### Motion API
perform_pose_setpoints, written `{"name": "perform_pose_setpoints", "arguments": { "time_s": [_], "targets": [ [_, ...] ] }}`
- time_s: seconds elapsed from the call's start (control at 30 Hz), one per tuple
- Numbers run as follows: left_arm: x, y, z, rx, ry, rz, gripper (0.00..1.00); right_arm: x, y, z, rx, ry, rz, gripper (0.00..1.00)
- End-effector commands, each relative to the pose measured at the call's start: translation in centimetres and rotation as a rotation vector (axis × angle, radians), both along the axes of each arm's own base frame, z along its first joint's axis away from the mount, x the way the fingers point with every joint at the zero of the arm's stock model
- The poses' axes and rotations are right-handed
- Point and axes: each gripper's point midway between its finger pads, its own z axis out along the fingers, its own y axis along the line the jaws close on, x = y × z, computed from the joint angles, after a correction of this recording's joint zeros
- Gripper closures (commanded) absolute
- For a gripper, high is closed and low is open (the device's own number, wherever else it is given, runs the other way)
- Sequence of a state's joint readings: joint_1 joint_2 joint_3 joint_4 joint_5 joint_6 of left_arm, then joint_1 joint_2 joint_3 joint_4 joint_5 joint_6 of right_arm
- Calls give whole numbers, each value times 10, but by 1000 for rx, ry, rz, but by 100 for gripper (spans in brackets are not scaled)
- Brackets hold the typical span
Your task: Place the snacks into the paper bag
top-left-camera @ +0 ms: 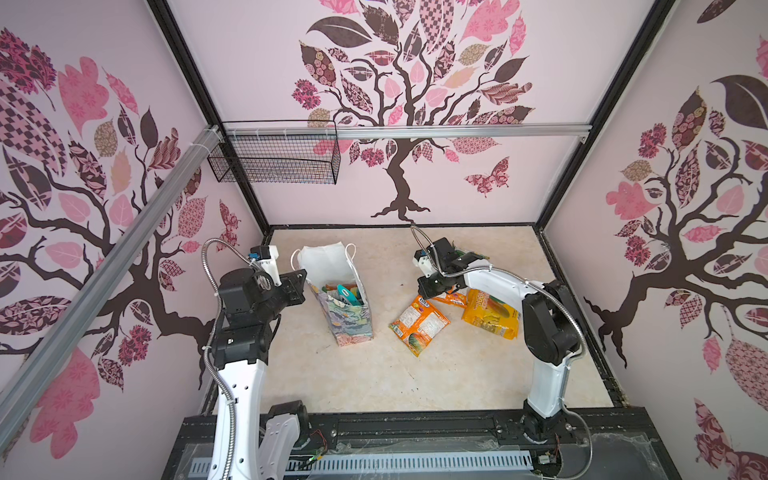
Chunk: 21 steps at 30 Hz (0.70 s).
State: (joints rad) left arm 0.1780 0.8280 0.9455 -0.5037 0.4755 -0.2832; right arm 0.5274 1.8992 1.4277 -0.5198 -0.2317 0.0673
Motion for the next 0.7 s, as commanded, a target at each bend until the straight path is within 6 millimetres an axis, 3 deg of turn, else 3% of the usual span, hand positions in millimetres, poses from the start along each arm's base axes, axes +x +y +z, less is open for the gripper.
{"name": "perform_pose_setpoints", "arguments": {
  "time_s": [0.0,0.13,0.37,0.67],
  "targets": [
    [-3,-1,9,21,-36,-8,100,-4,-12,25,-1,-58,-49,100],
    [-2,-2,10,15,-36,-12,100,-10,-11,45,56,-80,-46,100],
    [-3,-3,12,17,-44,-19,100,-17,9,119,244,-179,20,100],
    [-3,-5,13,12,-50,-32,100,-26,20,189,387,-277,66,100]
  ]
}}
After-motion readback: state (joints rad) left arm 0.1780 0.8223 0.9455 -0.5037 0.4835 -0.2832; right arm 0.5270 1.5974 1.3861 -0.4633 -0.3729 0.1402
